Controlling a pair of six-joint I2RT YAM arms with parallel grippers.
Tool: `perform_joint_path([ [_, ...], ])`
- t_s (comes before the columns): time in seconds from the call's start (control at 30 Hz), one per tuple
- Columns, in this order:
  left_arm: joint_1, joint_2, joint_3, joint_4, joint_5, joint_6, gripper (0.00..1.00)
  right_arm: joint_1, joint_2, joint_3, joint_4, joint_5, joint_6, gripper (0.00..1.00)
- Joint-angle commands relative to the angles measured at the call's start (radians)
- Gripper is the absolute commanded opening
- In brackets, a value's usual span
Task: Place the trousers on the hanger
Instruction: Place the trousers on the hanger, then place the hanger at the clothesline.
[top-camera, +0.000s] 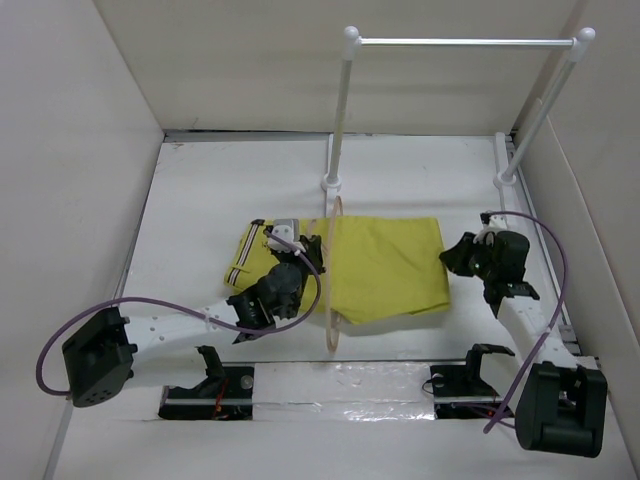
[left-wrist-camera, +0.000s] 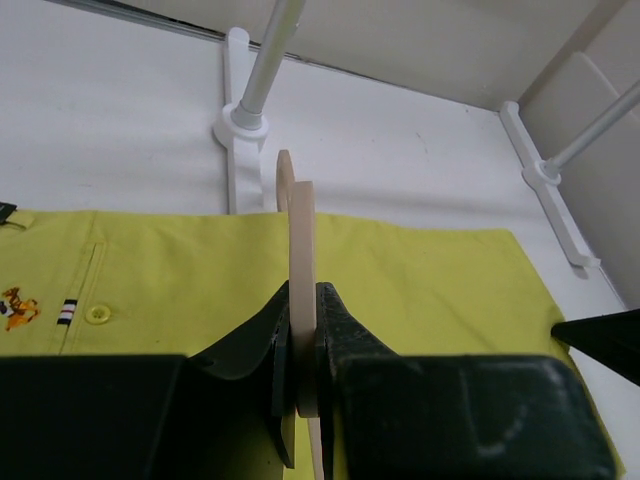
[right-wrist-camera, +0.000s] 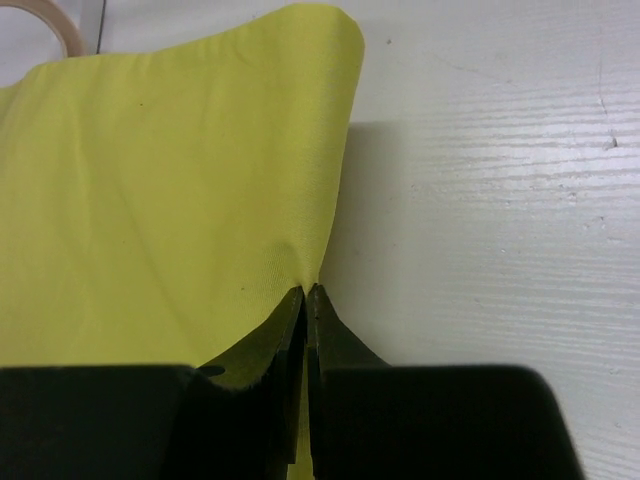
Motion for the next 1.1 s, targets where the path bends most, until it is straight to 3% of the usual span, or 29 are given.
perform_joint_path([
  [0.0, 0.002, -0.062, 0.106, 0.064, 0.02, 0.01, 0.0, -0.005, -0.067, 0.057, 0.051, 0.002, -0.027, 0.23],
  [0.07, 0.002, -0.067, 0.129, 0.07, 0.053, 0.017, 0.0, 0.01, -0.113, 0.111, -0.009, 0.004, -0.046, 0.39],
  [0.1, -0.007, -0.067, 0.156, 0.073, 0.064, 0.028, 0.0, 0.023, -0.126, 0.135, -0.029, 0.014, -0.061, 0.52],
  [0.2, -0.016, -0.052, 0.216, 0.101, 0.095, 0.069, 0.0, 0.095, -0.182, 0.212, -0.119, 0.033, -0.055, 0.72],
  [0.33, -0.016, -0.006, 0.295, 0.106, 0.141, 0.118, 0.0, 0.256, -0.224, 0.254, -0.109, 0.024, 0.02, 0.78],
  [0.5, -0.016, 0.08, 0.37, 0.093, 0.162, 0.145, 0.0, 0.582, -0.206, 0.194, 0.072, 0.013, 0.244, 0.88],
  [0.6, -0.016, 0.119, 0.391, 0.106, 0.168, 0.148, 0.0, 0.743, -0.149, 0.171, 0.193, 0.074, 0.321, 0.9],
  [0.77, -0.016, 0.149, 0.419, 0.12, 0.182, 0.155, 0.0, 0.87, -0.031, 0.209, 0.261, 0.12, 0.335, 0.89],
  [1.07, -0.016, 0.16, 0.46, 0.146, 0.161, 0.165, 0.0, 0.929, 0.02, 0.148, 0.371, 0.223, 0.46, 0.65],
])
